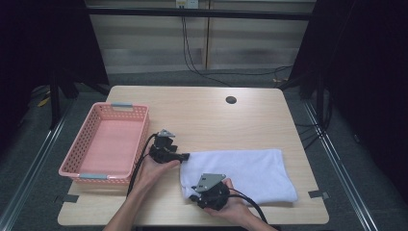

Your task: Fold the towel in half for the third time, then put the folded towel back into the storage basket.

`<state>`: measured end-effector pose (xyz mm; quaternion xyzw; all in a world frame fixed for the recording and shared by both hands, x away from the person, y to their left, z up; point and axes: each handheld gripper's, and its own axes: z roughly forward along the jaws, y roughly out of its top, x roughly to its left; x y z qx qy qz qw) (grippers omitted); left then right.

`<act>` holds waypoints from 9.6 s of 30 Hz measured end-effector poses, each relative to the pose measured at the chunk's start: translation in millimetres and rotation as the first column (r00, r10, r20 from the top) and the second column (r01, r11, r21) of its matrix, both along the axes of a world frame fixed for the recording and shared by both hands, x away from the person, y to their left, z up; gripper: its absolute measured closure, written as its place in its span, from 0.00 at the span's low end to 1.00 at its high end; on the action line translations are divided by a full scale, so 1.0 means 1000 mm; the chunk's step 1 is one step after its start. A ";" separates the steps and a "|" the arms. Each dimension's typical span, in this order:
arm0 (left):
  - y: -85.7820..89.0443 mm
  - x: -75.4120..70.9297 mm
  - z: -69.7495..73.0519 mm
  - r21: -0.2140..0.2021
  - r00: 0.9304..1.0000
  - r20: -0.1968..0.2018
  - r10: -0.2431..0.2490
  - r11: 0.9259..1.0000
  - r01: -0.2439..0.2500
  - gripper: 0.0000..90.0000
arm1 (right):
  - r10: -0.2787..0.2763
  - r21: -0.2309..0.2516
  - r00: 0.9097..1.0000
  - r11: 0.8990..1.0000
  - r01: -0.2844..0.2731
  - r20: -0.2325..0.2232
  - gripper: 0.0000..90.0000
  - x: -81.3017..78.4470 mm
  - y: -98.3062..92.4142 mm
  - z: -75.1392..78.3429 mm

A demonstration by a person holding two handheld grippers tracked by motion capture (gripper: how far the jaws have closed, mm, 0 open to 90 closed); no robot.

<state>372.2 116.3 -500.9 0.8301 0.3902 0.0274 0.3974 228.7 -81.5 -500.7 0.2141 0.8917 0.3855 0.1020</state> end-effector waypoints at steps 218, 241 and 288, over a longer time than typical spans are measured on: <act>-0.007 -0.085 0.103 -0.130 0.954 0.125 -0.273 0.949 0.288 0.84 | -0.238 0.325 0.947 0.897 0.300 -0.216 0.79 0.145 -0.162 0.099; 0.019 -0.067 0.134 -0.141 0.965 0.168 -0.200 0.964 0.225 0.84 | -0.223 0.371 0.955 0.885 0.283 -0.195 0.79 0.175 -0.140 0.131; 0.148 -0.068 0.134 -0.251 0.986 0.162 0.044 0.968 -0.002 0.85 | -0.079 0.391 0.979 0.909 0.148 -0.186 0.79 0.227 -0.003 0.161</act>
